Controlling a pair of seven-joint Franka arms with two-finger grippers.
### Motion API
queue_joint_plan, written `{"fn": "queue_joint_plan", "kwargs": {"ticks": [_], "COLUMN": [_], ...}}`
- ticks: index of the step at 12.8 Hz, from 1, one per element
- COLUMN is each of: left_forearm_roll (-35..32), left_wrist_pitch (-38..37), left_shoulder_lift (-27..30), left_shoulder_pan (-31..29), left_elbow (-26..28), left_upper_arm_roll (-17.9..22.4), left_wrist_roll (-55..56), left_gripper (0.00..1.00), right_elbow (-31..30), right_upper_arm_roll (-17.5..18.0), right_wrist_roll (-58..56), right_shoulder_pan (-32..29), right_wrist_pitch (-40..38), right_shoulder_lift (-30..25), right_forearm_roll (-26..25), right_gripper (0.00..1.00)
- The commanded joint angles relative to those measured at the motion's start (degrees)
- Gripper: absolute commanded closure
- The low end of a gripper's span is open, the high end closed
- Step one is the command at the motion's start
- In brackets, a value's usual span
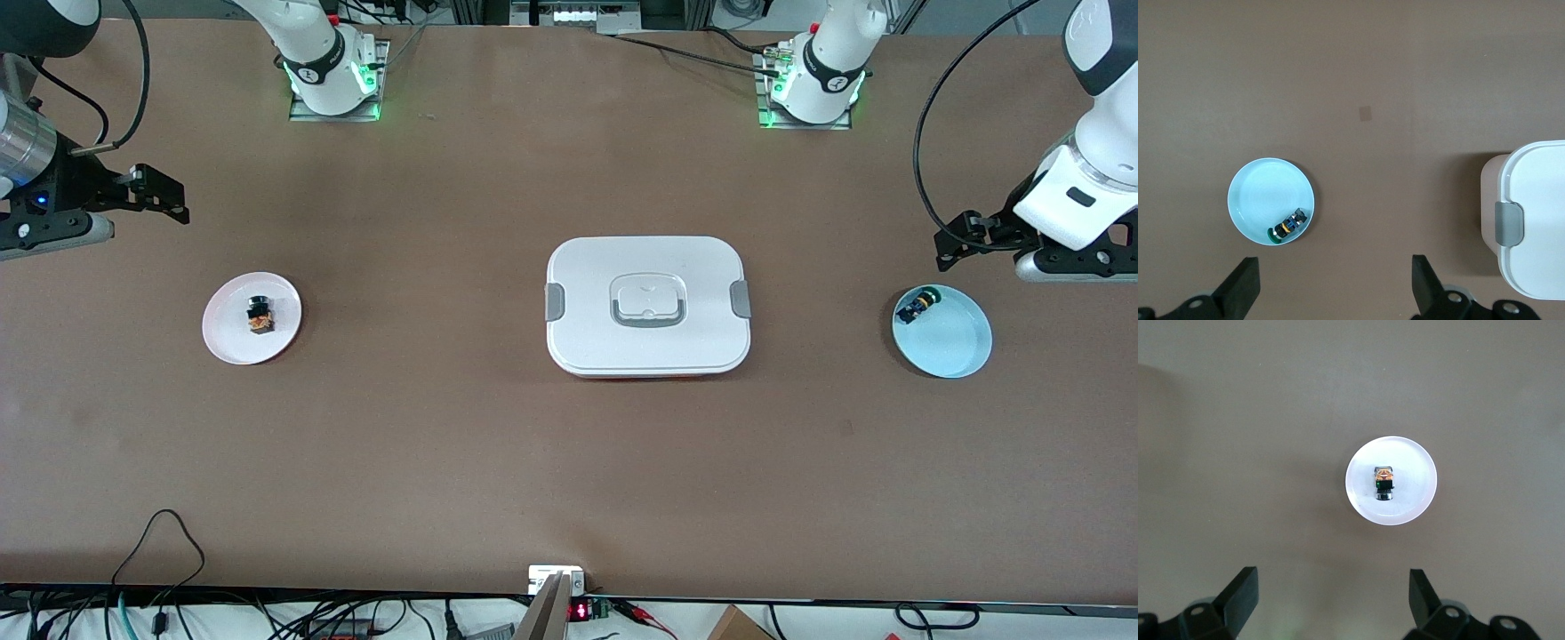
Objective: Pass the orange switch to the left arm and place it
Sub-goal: 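Lower the right gripper over the orange switch on the white plate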
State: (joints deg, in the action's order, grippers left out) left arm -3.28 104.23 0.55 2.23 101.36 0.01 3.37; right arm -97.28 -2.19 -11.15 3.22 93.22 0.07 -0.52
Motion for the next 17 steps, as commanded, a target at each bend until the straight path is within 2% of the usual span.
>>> {"fn": "queue_joint_plan", "kwargs": {"ticks": [1, 3, 7, 10, 16, 17], "left_forearm_roll": [0.9, 0.1, -2.4, -2.2, -0.1, 1.1], "left_wrist_pitch": [-0.8, -0.7, -0.9, -1.8, -3.0, -3.0], "left_shoulder_lift": [1.1, 1.0, 0.9, 0.9, 0.6, 0.5], "left_shoulder_pan": [0.1, 0.4, 0.3, -0.1, -2.0, -2.4], "left_elbow": [0.4, 0.3, -1.0, -1.0, -1.0, -1.0], "left_upper_arm_roll": [0.0, -0.2, -4.8, -4.8, -4.2, -4.1], "left_wrist_roll": [-0.1, -0.4, 0.2, 0.3, 0.2, 0.2], "left_gripper": [0.00, 0.00, 0.00, 0.00, 0.00, 0.00], "right_elbow": [1.5, 1.6, 1.1, 1.0, 0.2, -1.2], "right_upper_arm_roll": [-0.1, -0.1, 0.0, -0.1, -0.1, -0.1], "right_wrist_roll": [0.2, -0.3, -0.7, -1.2, -18.0, -24.8], "right_shoulder_pan": [0.4, 0.4, 0.4, 0.4, 0.3, -0.2], "right_wrist_pitch": [-1.5, -1.4, -1.6, -2.3, -2.2, -0.2], "right_shoulder_lift": [0.5, 0.5, 0.5, 1.2, 5.0, 6.3], "right_forearm_roll": [0.6, 0.6, 0.4, 0.3, -0.8, -0.8], "right_gripper": [0.00, 0.00, 0.00, 0.00, 0.00, 0.00]}}
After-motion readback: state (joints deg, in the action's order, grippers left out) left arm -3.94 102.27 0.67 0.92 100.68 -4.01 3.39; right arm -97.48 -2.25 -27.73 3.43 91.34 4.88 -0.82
